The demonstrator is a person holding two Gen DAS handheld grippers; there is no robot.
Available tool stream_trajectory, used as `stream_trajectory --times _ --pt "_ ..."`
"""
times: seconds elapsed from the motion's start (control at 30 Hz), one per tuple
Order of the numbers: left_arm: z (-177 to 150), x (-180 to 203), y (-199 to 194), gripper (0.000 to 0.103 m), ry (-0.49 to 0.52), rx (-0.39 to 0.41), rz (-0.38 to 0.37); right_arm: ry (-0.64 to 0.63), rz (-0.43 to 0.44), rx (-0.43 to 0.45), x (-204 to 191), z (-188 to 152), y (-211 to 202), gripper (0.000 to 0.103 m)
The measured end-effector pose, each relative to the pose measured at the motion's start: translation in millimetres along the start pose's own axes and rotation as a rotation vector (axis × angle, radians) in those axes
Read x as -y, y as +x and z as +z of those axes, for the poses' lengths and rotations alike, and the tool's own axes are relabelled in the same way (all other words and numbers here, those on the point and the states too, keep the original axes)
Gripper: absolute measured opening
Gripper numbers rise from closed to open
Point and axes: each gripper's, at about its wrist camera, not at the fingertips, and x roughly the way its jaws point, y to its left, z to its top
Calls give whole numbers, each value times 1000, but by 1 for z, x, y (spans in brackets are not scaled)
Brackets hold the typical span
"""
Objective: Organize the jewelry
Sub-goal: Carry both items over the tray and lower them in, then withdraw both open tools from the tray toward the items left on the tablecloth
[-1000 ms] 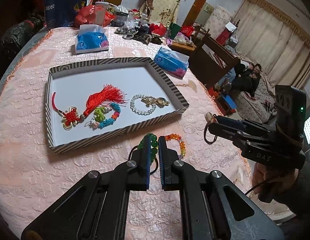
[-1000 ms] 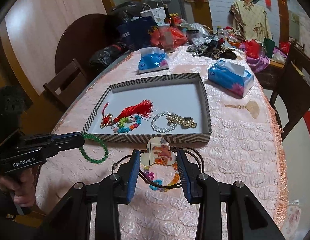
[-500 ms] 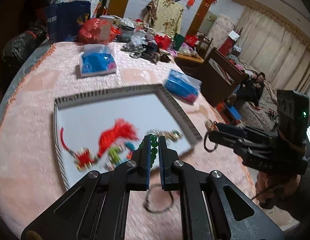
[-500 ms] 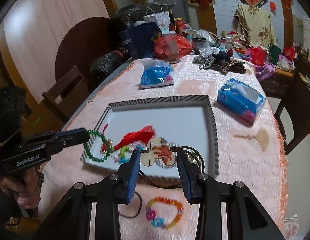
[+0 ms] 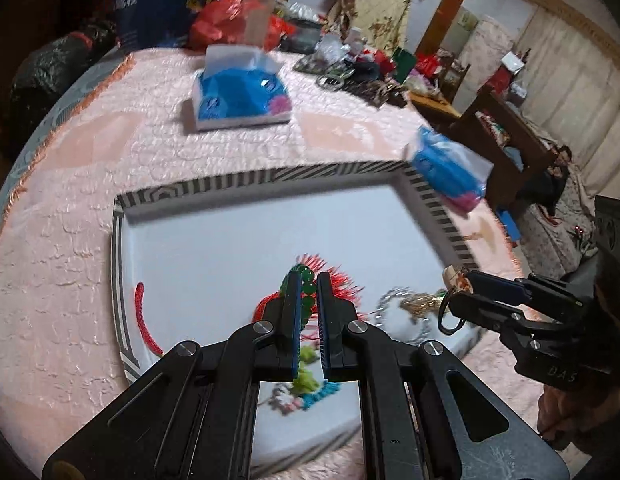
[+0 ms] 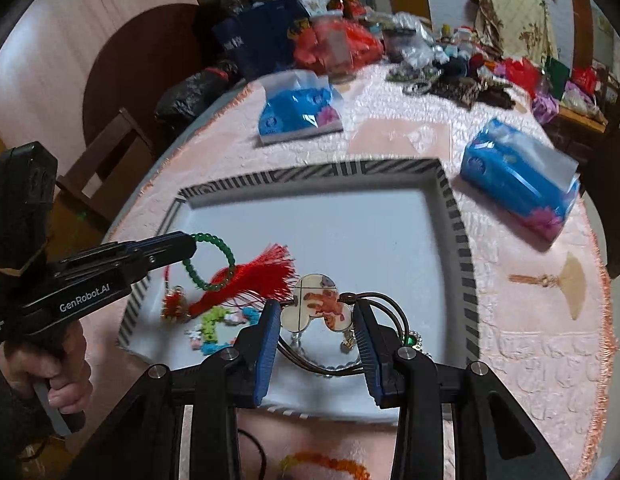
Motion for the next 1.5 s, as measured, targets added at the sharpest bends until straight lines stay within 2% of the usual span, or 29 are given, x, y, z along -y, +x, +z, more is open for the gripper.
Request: stream_trajectory --times 0.4,0.47,0.57,0.9,1.03,1.1,1.17,1.33,1.5 --pt "-3 -15 12 6 -20 -30 42 35 -2 -80 13 -2 32 36" --pt "-3 -16 10 13 -25 -31 53 38 -1 -86 13 -2 32 36" --pt "-4 -16 3 22 -28 -23 67 49 -1 -84 14 -1 28 36" --pt "-19 -8 -20 25 -29 -5 99 50 -18 -26 16 -11 -9 36" --pt "-27 2 -32 26 -26 1 159 47 -23 -1 15 -21 -28 36" --pt "-30 10 -40 31 -18 8 218 35 -30 12 11 -27 -40 36" --pt "-33 18 -48 43 -23 10 294 31 -32 18 8 -33 -48 36" --pt "-45 30 -60 49 -48 -13 423 9 -43 11 -6 -49 -68 36" --pt "-55 35 -69 50 -57 -15 446 -9 -39 17 -19 -65 -86 36"
